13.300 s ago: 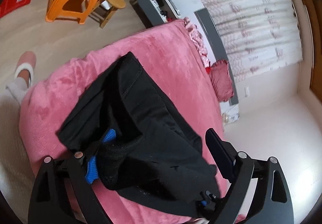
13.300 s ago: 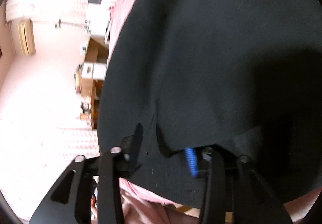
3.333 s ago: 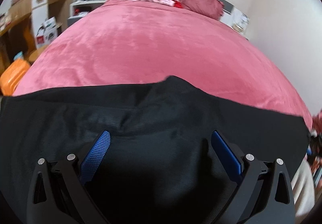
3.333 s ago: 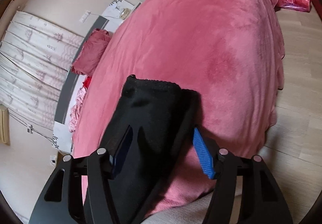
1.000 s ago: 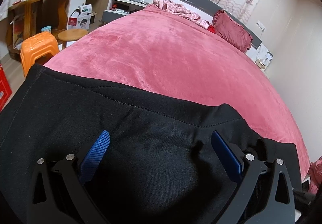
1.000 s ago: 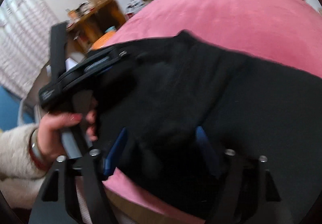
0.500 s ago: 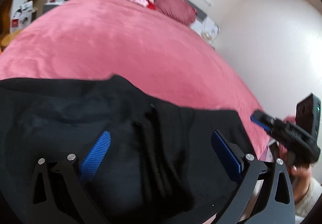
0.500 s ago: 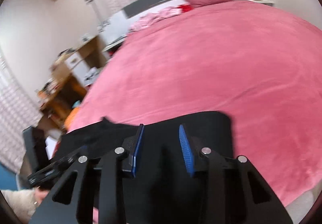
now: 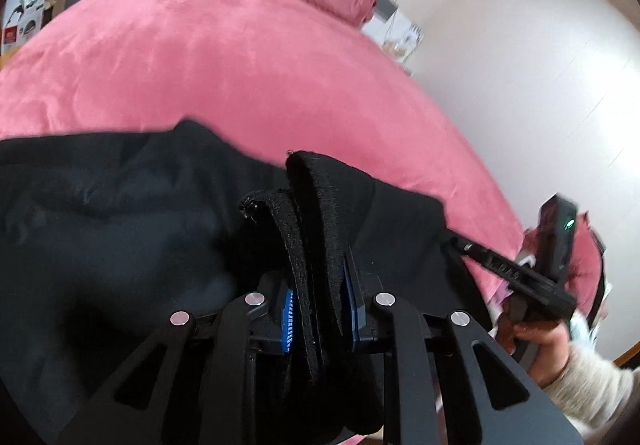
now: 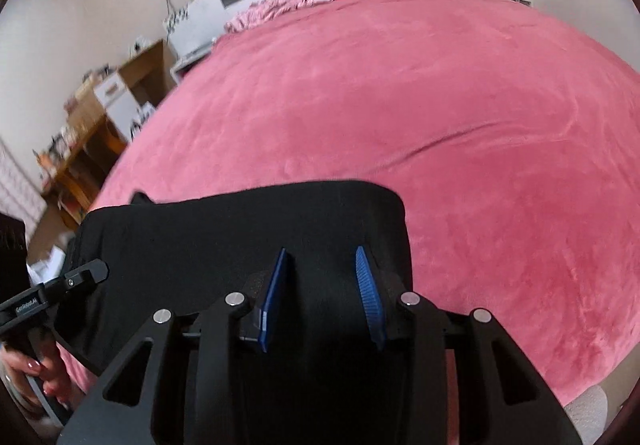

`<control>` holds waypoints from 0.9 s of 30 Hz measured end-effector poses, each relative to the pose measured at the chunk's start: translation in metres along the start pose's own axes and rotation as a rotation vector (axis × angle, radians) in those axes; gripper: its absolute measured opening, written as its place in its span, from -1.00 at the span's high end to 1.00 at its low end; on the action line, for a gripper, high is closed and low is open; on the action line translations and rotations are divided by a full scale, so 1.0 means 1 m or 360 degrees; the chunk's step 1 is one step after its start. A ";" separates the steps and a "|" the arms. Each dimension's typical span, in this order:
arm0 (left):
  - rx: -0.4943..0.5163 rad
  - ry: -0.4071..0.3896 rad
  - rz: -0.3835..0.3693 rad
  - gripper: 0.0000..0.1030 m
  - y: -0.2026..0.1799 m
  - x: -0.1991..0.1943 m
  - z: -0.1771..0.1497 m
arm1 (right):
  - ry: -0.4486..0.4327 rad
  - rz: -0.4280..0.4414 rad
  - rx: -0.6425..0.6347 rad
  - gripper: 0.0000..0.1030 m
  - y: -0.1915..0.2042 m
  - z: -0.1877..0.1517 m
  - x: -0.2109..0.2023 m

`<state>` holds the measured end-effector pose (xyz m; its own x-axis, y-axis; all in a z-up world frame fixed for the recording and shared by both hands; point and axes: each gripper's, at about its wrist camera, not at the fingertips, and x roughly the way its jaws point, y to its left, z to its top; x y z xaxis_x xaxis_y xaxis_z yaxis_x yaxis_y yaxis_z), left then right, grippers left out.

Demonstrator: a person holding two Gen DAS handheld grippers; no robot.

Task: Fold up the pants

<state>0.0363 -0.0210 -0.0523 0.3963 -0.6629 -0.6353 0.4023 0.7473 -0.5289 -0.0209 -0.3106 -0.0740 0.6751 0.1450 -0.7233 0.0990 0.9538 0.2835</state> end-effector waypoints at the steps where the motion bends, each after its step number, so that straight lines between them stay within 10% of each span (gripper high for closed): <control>1: -0.0003 0.0070 0.0059 0.63 0.007 0.012 -0.006 | 0.0045 -0.0025 -0.0018 0.30 0.002 -0.001 0.007; 12: 0.0038 0.0034 0.0057 0.41 0.016 0.018 -0.013 | 0.0029 -0.0006 -0.0108 -0.16 0.009 -0.003 0.016; 18: -0.0032 -0.0290 0.0200 -0.46 0.016 -0.022 -0.006 | 0.0023 -0.0059 -0.0172 -0.22 0.016 -0.005 0.015; 27: 0.0201 -0.0301 0.0129 -0.51 -0.029 0.000 0.015 | 0.0018 -0.0040 -0.0192 -0.34 0.016 -0.005 0.016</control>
<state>0.0371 -0.0432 -0.0284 0.5741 -0.6068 -0.5498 0.4583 0.7945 -0.3984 -0.0117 -0.2915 -0.0842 0.6654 0.1228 -0.7364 0.0266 0.9819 0.1878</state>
